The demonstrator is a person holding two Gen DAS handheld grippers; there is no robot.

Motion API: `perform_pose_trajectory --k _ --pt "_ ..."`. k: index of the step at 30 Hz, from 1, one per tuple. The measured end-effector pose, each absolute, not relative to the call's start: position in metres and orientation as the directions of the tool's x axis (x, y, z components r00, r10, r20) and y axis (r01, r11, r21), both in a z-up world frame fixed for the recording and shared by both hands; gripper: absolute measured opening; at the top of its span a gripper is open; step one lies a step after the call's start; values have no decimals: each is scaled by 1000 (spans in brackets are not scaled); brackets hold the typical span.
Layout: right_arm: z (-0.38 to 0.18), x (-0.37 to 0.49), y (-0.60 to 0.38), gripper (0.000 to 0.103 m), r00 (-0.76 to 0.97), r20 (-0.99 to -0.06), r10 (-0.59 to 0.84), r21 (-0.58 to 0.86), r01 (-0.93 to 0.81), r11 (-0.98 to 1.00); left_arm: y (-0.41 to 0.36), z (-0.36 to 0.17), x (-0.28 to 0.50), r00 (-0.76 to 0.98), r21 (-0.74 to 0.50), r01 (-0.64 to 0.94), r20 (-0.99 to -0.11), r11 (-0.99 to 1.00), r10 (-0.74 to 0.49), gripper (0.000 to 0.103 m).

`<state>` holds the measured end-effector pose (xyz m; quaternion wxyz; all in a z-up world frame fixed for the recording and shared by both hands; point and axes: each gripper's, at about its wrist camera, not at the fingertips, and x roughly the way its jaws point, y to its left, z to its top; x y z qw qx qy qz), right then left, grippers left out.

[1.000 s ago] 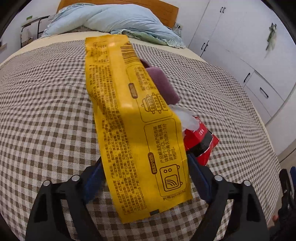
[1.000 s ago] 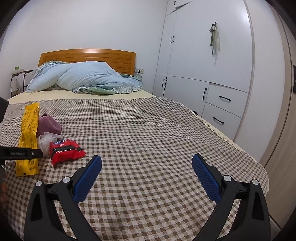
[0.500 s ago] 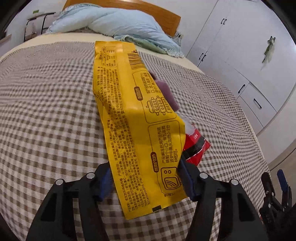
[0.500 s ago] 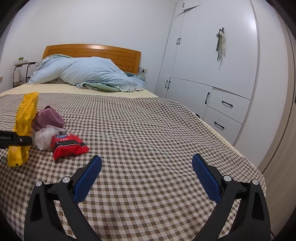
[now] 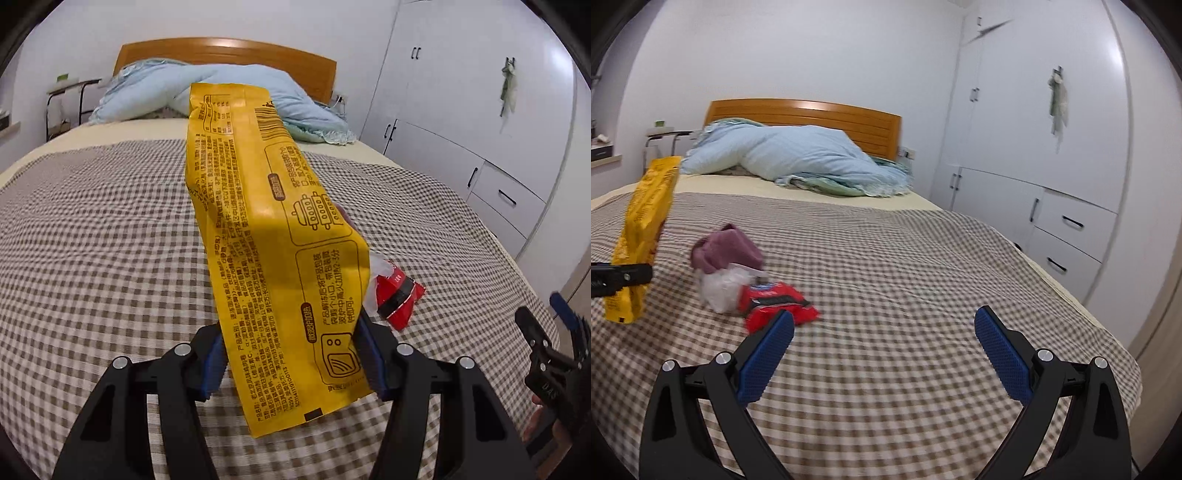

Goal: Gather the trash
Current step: 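Hold the yellow packet with left while right reaches and grasps the white tissue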

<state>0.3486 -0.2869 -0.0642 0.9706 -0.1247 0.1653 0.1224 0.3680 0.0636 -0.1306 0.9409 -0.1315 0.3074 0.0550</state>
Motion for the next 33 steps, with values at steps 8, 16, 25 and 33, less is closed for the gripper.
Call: perform_pose_trajectory --k 8,16,25,33 --pt "-71 347 -234 94 874 -396 282 -221 -388 894 79 -131 365 811 -214 -206 -583 955 44 58" --pt "-80 350 -192 94 853 -406 328 -324 -470 821 96 -143 374 792 -258 -238 -609 936 34 58" --pt "-101 375 -136 94 831 -478 285 -467 -515 718 104 -155 383 769 -316 -257 -639 913 -5 58" --pt "-119 382 -106 94 834 -496 243 -576 -525 627 110 -164 391 746 -348 -275 -666 896 -29 58"
